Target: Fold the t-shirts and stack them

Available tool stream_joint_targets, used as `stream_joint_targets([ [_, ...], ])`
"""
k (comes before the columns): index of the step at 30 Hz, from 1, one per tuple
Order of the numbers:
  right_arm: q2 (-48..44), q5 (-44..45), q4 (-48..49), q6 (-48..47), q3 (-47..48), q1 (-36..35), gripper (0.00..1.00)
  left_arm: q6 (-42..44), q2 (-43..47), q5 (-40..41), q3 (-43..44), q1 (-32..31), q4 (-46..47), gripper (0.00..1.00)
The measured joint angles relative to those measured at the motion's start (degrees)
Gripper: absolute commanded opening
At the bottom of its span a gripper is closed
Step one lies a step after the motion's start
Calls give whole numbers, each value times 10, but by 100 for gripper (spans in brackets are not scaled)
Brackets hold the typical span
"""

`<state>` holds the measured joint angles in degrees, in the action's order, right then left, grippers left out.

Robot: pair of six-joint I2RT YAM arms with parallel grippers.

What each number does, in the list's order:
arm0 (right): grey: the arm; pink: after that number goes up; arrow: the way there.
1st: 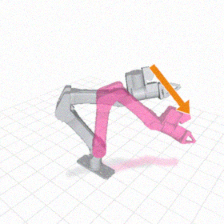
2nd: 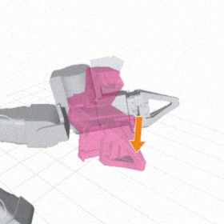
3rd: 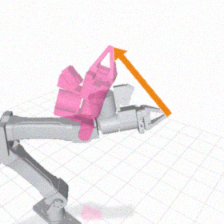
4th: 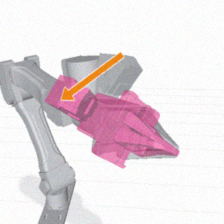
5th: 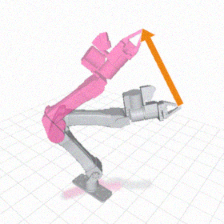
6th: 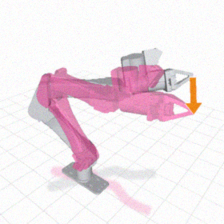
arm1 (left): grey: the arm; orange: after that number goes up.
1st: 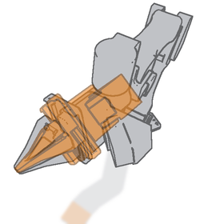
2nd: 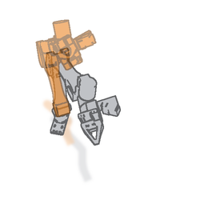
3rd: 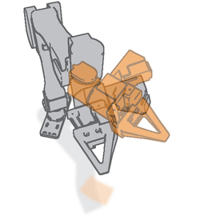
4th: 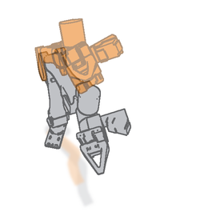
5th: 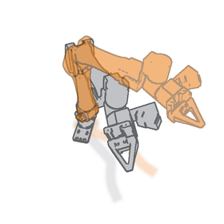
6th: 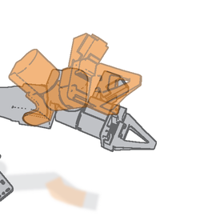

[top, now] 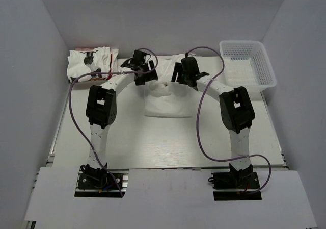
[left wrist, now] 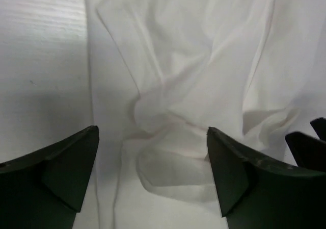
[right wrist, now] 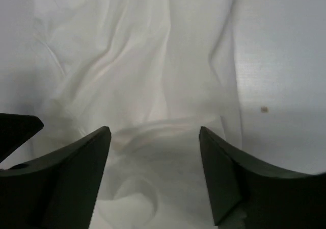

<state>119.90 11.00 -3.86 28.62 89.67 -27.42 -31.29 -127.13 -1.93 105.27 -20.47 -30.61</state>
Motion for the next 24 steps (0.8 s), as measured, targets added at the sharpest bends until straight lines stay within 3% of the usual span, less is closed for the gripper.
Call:
stream_joint_targets([
  [1, 13, -10, 0, -9, 25, 6, 89, -1, -12, 0, 28, 8, -7, 100],
  [4, 3, -37, 11, -32, 31, 19, 91, 1, -7, -6, 39, 30, -3, 100],
  [11, -155, -111, 60, -70, -159, 20, 91, -2, 175, -20, -201, 46, 27, 100],
  [14, -179, -168, 58, -97, -186, 7, 91, -9, 244, -34, -285, 35, 36, 100],
  [20, -124, -277, 56, -138, -157, -31, 91, -21, 343, -50, -425, 25, 30, 100],
  [24, -11, -301, 29, -146, -52, -50, 91, -29, 397, -38, -477, 29, 2, 100],
])
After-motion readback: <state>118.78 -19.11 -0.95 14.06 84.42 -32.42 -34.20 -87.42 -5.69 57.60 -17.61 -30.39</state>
